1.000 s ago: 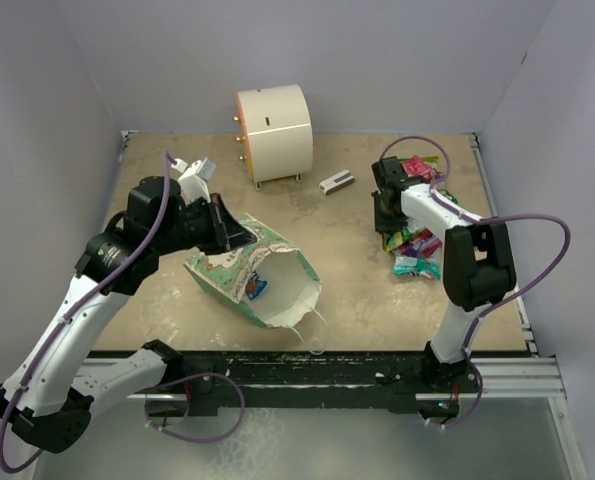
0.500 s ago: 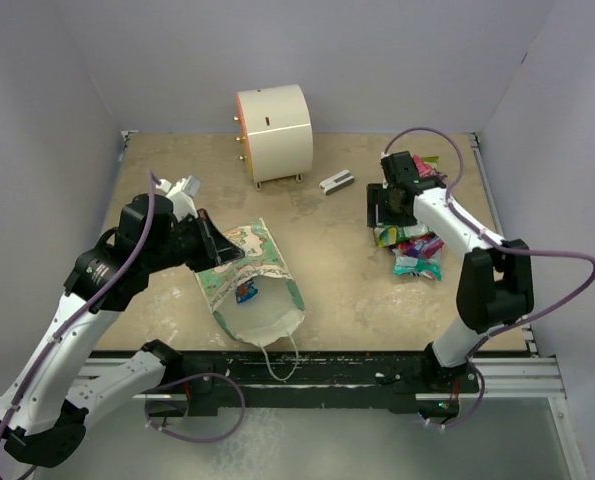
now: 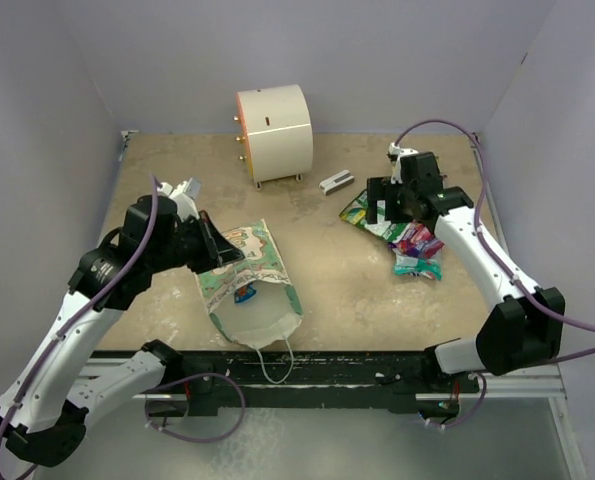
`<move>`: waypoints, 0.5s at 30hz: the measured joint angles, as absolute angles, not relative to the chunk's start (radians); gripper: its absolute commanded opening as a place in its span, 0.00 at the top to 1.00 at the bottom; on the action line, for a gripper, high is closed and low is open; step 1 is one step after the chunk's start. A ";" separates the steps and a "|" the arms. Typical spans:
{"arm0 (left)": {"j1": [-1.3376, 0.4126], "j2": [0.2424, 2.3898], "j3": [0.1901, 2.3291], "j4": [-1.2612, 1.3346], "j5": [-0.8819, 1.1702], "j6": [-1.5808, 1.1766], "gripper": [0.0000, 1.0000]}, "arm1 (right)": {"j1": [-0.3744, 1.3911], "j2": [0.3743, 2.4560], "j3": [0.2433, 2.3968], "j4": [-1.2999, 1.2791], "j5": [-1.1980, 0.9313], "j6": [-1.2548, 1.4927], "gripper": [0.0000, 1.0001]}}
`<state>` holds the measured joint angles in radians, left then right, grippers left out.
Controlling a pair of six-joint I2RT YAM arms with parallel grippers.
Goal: Take the snacks out of the paper bag
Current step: Place the snack at the center of the board, then take out the snack from the paper bag.
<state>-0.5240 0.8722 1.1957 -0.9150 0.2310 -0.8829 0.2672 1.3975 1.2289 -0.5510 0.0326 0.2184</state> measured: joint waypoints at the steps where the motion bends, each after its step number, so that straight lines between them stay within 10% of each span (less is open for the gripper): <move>1: -0.524 0.878 1.196 -0.915 0.235 -0.883 1.00 | 0.267 1.398 1.220 -0.545 0.021 0.218 0.03; 15: -0.524 0.932 1.196 -0.925 0.236 -0.871 1.00 | 0.512 1.237 1.139 -0.371 -0.169 0.143 0.06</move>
<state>-0.5240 0.9318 1.1961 -0.9245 0.2359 -0.8707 0.5117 1.2369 1.1385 -0.3710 -0.1692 0.1432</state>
